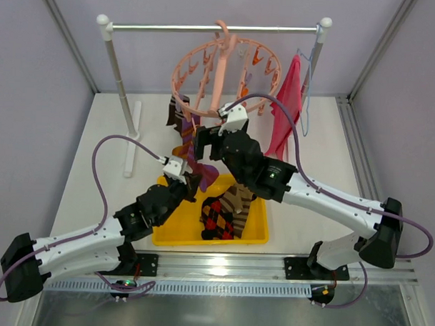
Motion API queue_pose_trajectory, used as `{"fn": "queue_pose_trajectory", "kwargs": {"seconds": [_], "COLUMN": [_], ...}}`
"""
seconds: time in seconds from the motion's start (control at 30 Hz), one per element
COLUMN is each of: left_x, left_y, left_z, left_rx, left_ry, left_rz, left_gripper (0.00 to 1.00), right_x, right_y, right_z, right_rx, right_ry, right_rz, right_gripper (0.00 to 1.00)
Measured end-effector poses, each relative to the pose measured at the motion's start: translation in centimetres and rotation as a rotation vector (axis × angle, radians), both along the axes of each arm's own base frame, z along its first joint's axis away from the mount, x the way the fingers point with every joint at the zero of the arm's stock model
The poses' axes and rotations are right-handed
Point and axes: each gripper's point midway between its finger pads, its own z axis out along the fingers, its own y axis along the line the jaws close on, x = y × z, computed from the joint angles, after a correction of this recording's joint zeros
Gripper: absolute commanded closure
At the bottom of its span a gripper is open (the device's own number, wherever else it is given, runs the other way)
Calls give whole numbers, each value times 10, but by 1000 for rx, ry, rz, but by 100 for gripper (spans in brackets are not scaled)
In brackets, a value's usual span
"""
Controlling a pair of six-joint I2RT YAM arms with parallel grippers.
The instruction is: Remove the socks clipped to the hanger
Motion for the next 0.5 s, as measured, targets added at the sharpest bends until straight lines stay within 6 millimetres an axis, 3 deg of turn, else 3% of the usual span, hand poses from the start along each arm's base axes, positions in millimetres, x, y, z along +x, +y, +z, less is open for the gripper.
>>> {"fn": "queue_pose_trajectory", "kwargs": {"seconds": [0.5], "left_x": [-5], "left_y": [-5], "left_z": [3], "left_rx": [-34], "left_ry": [6], "left_rz": [-36], "left_gripper": [100], "right_x": [15], "right_y": [33], "right_z": [-3], "right_rx": [-55], "right_ry": [2], "right_rz": [-10], "right_gripper": [0]}}
